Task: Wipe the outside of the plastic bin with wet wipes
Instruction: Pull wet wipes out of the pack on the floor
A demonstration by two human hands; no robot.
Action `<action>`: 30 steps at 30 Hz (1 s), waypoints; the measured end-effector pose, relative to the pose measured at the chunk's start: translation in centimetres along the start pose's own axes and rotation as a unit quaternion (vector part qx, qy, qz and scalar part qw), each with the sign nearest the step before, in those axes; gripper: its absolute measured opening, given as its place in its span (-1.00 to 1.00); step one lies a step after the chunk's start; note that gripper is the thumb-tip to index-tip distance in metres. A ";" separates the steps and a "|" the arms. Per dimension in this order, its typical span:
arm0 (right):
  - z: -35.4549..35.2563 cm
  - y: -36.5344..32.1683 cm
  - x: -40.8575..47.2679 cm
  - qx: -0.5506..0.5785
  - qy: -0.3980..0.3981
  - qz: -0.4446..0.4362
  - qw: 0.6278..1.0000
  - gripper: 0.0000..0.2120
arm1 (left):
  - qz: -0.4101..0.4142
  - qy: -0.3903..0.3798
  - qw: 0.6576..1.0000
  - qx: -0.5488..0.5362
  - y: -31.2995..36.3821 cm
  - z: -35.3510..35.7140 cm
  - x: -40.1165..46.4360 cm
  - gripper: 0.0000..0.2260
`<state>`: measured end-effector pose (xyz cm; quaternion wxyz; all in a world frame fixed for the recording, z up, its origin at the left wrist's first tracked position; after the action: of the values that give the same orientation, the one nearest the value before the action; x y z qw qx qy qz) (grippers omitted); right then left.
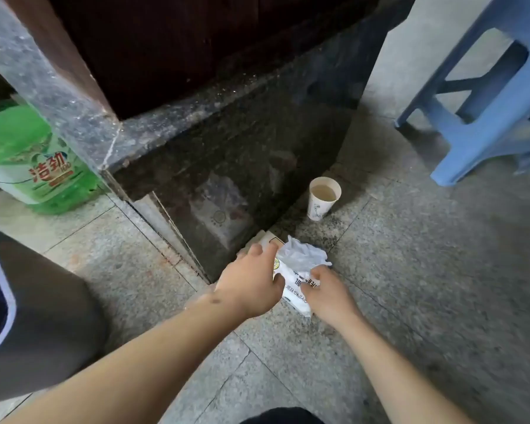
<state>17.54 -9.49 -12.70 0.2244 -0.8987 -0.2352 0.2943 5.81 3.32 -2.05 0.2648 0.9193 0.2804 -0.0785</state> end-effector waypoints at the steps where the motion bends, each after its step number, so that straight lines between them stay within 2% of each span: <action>1: -0.2 0.4 0.3 0.008 0.006 0.007 1.000 -0.69 | -0.006 -0.007 1.000 -0.001 -0.2 0.2 -0.1 -0.55; 8: -0.7 1.4 0.8 0.025 0.017 0.020 0.999 -0.65 | -0.055 -0.031 0.998 -0.028 -3.6 1.3 0.0 -0.49; 13: -1.7 -1.7 1.5 -0.036 0.089 -0.109 0.989 -0.71 | -0.065 -0.039 0.996 -0.036 -4.3 1.5 -0.4 -0.47; 16: -0.9 -3.9 3.5 -0.119 0.049 -0.164 0.978 -0.69 | -0.064 -0.042 0.996 -0.038 -4.5 1.4 -0.7 -0.47; 20: 0.4 -3.9 6.5 -0.315 -0.026 -0.101 0.943 -0.58 | -0.067 -0.039 0.997 -0.030 -5.5 1.0 -1.5 -0.48; 24: 1.4 -2.4 7.3 -0.305 -0.067 -0.014 0.950 -0.57 | -0.066 -0.032 0.997 -0.029 -5.8 0.7 -1.9 -0.48; 27: 1.5 -2.4 7.5 -0.316 -0.045 -0.013 0.947 -0.57 | -0.058 -0.037 0.997 -0.020 -5.3 0.9 -1.9 -0.50; 30: 0.6 -3.5 7.3 -0.344 0.032 -0.068 0.936 -0.74 | -0.049 -0.037 0.998 -0.012 -4.7 1.2 -1.9 -0.50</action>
<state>21.39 -2.51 -14.30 -0.0720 -0.9117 -0.3756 0.1503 1.64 5.09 -4.61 0.2816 0.8978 0.3156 -0.1223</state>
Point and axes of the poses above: each hand's wrist, its own x-axis towards the middle knuckle, its own z-axis out of the palm, y = z × x, the point moved 7 cm from there along x, towards the middle knuckle, and after that the axes turned 3 degrees about -x, right-handed, at the moved point
